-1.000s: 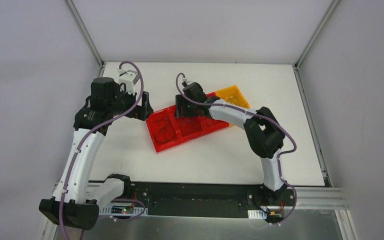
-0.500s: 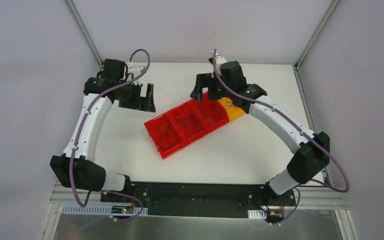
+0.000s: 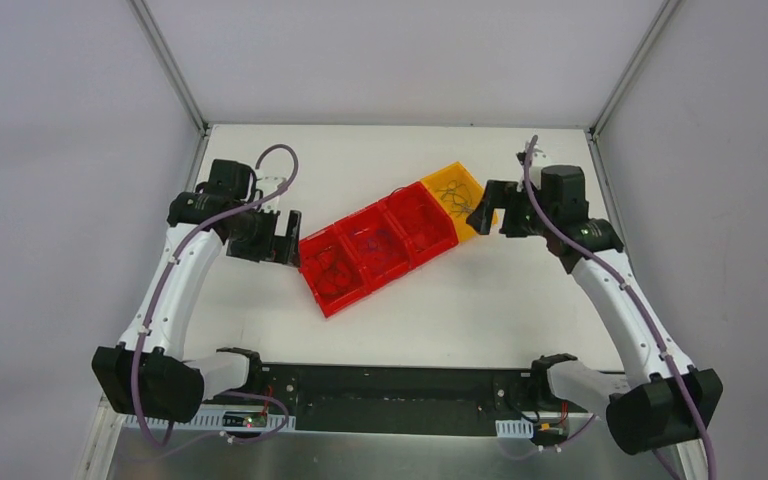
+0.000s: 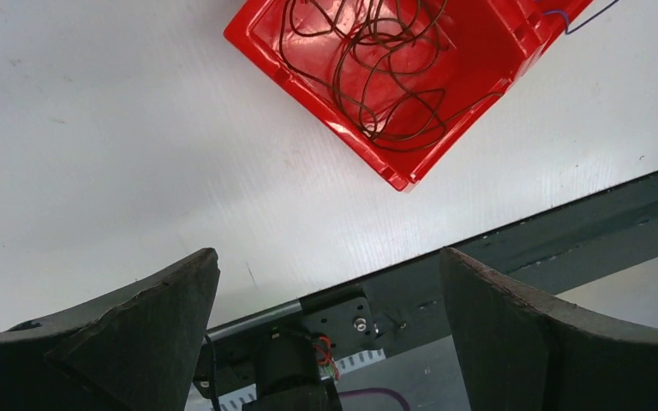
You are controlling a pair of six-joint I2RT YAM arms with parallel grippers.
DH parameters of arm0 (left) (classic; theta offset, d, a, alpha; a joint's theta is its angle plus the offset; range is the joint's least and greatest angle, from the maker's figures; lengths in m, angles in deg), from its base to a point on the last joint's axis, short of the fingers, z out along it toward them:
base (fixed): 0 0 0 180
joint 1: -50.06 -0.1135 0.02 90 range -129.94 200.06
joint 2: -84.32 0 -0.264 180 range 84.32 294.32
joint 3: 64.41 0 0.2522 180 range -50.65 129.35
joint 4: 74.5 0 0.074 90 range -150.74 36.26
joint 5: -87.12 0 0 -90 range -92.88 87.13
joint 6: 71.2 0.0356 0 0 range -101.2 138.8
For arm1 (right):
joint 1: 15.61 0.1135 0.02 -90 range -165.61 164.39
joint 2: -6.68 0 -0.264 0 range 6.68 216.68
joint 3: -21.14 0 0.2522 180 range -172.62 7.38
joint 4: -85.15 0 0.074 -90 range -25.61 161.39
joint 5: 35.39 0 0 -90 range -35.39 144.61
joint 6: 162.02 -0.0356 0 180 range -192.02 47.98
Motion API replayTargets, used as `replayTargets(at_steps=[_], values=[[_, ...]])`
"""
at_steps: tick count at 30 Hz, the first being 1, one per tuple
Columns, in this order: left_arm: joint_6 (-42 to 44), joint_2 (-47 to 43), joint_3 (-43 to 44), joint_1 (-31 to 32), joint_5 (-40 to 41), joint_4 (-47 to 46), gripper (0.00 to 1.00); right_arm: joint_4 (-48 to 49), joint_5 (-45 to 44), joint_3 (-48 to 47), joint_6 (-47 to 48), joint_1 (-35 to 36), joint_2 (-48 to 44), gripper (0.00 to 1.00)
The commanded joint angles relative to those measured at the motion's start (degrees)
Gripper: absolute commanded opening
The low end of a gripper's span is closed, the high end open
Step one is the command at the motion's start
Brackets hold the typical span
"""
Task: Untangle the cables
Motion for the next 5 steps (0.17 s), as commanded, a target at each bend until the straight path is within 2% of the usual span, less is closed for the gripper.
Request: replayTargets(at_steps=[1,5], values=[[0.4,-2.3,-2.7,-0.4,2.3,0.7,0.99,-1.2,0.0,3.9,1.4,-1.2,-3.3,0.99],[1.7,-3.0,-3.6,-0.4,1.9,0.6,0.99,-1.8,0.0,4.5,1.8,-1.8,-4.3,0.99]])
